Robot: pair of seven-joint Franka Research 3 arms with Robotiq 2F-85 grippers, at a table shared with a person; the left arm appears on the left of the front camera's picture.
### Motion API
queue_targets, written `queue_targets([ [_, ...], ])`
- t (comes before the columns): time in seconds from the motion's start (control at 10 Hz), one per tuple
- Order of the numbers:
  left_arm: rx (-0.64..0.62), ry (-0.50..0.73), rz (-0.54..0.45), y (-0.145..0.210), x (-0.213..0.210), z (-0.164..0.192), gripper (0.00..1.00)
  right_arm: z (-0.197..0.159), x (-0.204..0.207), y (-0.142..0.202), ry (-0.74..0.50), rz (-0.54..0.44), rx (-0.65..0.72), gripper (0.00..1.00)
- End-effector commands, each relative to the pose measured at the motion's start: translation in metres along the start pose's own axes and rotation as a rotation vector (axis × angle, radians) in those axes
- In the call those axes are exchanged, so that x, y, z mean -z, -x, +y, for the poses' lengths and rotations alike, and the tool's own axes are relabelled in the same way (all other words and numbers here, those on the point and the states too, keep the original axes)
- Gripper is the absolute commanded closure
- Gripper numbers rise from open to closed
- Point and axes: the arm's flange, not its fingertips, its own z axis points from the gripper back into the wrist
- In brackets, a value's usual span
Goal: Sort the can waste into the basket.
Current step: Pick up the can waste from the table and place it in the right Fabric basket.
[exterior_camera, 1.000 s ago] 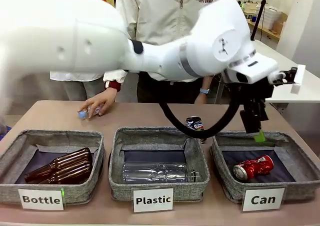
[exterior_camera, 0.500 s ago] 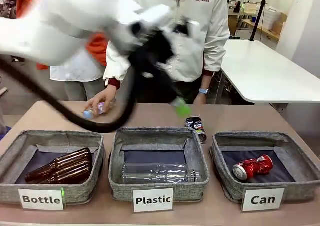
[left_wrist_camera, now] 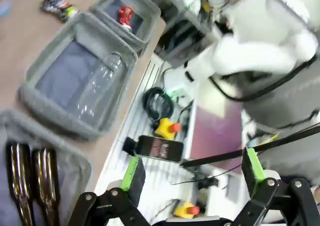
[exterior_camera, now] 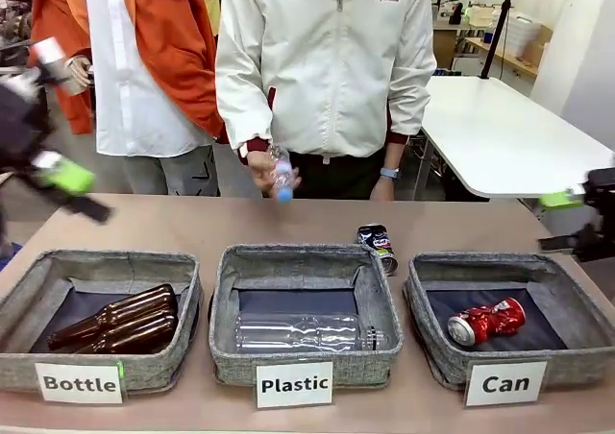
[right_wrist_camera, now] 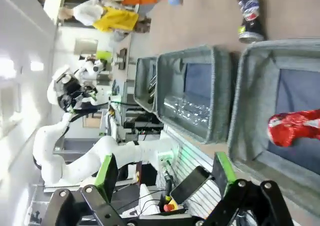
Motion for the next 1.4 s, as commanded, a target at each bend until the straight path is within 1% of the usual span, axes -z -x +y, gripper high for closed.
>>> queue_targets([
  [0.0,-0.057,0.072,-0.252,0.042,-0.036,0.029,0.00,-0.012,0.047,0.022,-0.040,-0.042,0.063,0.00],
  [0.1,-0.082,0.073,-0.348,0.076,-0.051,0.045,0.00,-0.011,0.046,0.012,-0.101,-0.092,0.115,0.00],
  [0.2,-0.068,0.110,-0.426,0.099,-0.069,0.063,0.00,-0.002,0.036,-0.002,-0.179,-0.224,0.190,0.00],
  [0.3,-0.054,0.107,-0.423,0.113,-0.070,0.082,0.00,0.001,0.021,-0.007,-0.239,-0.283,0.229,0.00],
  [0.4,-0.126,0.071,-0.334,0.093,-0.069,0.054,0.00,-0.009,0.031,-0.022,-0.108,-0.077,0.126,0.00],
  [1.3,-0.126,0.071,-0.334,0.093,-0.069,0.054,0.00,-0.009,0.031,-0.022,-0.108,-0.077,0.126,0.00],
])
